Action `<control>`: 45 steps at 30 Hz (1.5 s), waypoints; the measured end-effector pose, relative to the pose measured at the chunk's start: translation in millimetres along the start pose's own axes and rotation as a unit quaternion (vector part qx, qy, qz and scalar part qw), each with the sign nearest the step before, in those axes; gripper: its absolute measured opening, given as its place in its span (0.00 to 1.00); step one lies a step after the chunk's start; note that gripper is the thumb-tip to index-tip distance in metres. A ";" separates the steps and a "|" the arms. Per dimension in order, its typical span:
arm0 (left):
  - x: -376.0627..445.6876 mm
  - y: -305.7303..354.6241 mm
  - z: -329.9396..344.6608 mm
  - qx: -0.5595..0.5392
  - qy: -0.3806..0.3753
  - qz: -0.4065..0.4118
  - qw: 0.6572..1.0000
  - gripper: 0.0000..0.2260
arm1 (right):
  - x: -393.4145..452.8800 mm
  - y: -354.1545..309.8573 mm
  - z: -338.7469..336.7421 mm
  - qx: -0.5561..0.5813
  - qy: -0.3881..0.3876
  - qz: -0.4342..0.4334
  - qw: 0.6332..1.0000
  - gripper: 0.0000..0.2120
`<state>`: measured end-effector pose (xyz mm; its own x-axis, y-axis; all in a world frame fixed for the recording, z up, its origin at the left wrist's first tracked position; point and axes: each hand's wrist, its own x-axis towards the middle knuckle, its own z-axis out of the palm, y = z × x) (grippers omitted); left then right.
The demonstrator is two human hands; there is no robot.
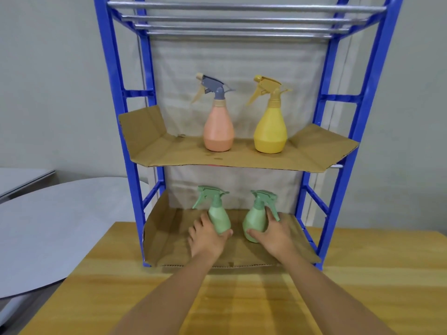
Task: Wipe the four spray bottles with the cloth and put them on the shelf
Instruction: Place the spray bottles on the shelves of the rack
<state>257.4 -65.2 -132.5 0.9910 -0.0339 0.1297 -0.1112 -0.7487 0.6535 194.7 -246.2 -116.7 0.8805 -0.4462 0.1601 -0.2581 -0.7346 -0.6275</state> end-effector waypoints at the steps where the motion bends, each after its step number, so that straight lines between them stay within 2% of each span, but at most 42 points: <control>1: 0.3 -1.2 -1.0 -0.004 -0.002 0.004 1.000 0.45 | -1.4 -2.3 0.1 -0.044 0.019 0.004 0.999 0.47; 3: 0.0 -3.9 -4.2 -0.013 -0.005 0.008 1.000 0.45 | -1.2 -3.4 2.3 -0.070 0.017 0.019 0.997 0.46; 7: 3.3 -8.4 -11.8 -0.043 -0.016 0.005 0.999 0.43 | -1.4 1.3 1.9 0.015 -0.061 0.034 0.997 0.34; 9: 5.4 -10.8 -15.7 -0.052 -0.025 0.006 0.998 0.43 | -3.4 3.6 -1.3 0.020 -0.040 0.019 0.999 0.30; 14: 7.0 -15.3 -19.4 -0.062 -0.050 0.028 0.996 0.44 | -11.3 -3.8 -6.2 -0.021 -0.016 -0.004 1.000 0.45; 18: 5.4 -16.9 -18.9 -0.061 -0.049 0.037 0.996 0.45 | -12.3 -9.8 0.3 -0.079 0.009 0.011 0.997 0.44; 24: 6.5 -19.5 -16.7 -0.068 -0.051 0.051 0.995 0.45 | -12.3 -10.7 5.3 0.031 -0.026 0.013 0.999 0.46; 30: 7.4 -19.9 -13.9 -0.066 -0.046 0.049 0.996 0.45 | -17.0 -11.3 0.7 -0.087 0.045 0.028 0.995 0.41; 34: 7.0 -19.8 -10.8 -0.067 -0.048 0.054 0.995 0.46 | -14.8 -2.1 -3.6 -0.095 0.064 0.065 0.991 0.43; 45: 13.6 -17.8 -4.2 -0.051 -0.043 0.068 0.995 0.44 | -8.7 -0.6 1.9 -0.107 0.090 0.067 0.988 0.44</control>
<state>272.6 -49.5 -139.2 0.9687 -0.1893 0.1604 -0.2466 -0.6626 0.7072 187.9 -240.9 -119.2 0.7524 -0.6165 0.2320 -0.4622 -0.7451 -0.4808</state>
